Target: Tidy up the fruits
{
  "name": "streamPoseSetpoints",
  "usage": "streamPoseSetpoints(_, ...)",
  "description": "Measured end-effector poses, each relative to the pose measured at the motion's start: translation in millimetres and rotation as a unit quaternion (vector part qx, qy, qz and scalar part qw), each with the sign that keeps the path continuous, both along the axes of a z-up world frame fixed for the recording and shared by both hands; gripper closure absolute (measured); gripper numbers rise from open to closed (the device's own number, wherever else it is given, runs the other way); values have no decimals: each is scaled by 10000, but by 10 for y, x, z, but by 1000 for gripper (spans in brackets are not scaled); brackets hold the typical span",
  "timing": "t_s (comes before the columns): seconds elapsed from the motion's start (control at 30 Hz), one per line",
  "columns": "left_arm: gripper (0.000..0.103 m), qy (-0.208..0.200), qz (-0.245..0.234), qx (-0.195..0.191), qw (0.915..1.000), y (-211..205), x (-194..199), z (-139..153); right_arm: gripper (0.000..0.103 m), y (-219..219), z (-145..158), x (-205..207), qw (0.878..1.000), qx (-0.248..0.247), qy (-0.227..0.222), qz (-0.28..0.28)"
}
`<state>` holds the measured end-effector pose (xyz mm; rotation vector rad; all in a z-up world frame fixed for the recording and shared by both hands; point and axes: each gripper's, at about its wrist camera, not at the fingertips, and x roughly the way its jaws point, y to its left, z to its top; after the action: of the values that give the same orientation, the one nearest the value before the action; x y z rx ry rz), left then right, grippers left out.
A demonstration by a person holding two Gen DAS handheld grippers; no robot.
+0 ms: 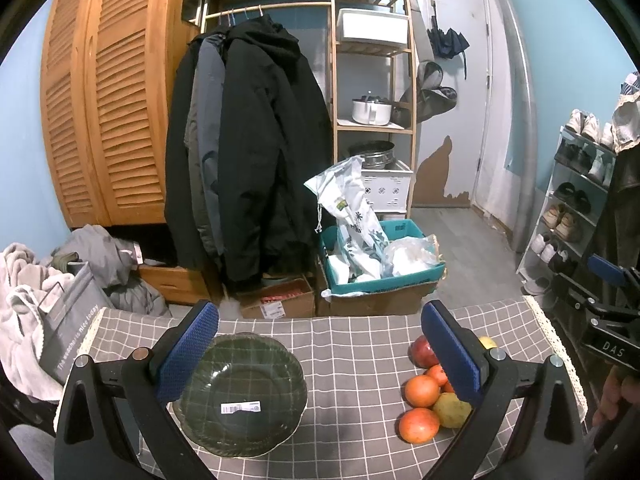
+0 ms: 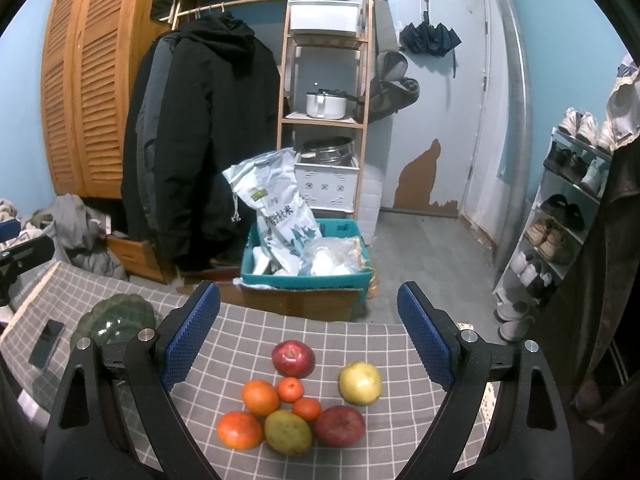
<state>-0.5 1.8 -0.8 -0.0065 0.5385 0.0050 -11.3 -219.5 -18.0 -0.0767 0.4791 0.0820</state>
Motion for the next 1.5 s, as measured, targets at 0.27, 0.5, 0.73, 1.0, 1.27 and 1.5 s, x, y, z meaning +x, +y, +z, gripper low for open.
streamPoseSetpoints(0.27,1,-24,-14,-14,10000,-6,-47,-6,14,1,-1,-1,10000,-1,6,0)
streamPoseSetpoints(0.5,1,-11,5,2,10000,-14,-21,3,14,-4,-3,-2,10000,-6,8,2)
streamPoseSetpoints(0.73,1,-2,1,-13,10000,1,-2,8,14,-2,-6,2,10000,-8,13,5)
streamPoseSetpoints(1.0,1,2,0,-14,10000,4,-2,7,14,2,-4,7,10000,-8,15,4)
streamPoseSetpoints(1.27,1,5,-1,-24,10000,2,-14,8,14,2,-2,9,10000,-14,20,3)
streamPoseSetpoints(1.5,1,5,-3,-31,10000,3,-13,9,14,-1,0,9,10000,-15,24,5)
